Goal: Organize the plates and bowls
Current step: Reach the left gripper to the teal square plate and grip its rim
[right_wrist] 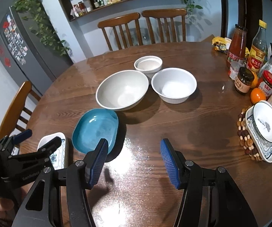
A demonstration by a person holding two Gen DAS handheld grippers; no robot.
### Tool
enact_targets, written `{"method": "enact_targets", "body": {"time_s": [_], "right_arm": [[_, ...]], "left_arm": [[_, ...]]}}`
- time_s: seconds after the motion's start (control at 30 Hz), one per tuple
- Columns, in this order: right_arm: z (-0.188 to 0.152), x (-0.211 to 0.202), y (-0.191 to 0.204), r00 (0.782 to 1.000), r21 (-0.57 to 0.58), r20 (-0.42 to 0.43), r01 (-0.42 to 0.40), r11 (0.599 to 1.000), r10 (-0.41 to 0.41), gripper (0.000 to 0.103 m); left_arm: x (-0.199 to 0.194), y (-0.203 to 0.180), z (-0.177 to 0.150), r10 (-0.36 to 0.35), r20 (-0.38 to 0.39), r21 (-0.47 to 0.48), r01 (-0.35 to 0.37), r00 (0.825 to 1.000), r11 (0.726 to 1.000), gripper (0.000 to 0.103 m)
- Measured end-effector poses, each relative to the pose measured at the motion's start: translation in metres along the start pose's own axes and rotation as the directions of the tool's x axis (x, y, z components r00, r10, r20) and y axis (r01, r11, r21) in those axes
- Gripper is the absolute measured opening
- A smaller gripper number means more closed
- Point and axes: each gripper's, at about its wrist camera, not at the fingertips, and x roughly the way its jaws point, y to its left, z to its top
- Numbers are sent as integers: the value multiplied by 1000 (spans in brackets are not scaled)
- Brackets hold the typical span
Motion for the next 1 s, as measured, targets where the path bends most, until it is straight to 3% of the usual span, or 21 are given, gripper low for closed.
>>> {"method": "enact_targets", "body": {"time_s": [0.57, 0.7, 1.0], "right_arm": [[0, 64, 12, 994, 35, -107, 3, 999, 1, 58], [-3, 82, 13, 990, 47, -143, -7, 999, 13, 58], [-10, 109, 17, 979, 46, -200, -32, 998, 41, 58]], "left_arm": [[67, 7, 16, -5, -118, 34, 9, 993, 999, 93], [79, 5, 15, -19, -142, 50, 26, 990, 998, 86], [100, -6, 9, -43, -193, 87, 61, 980, 994, 55]]}}
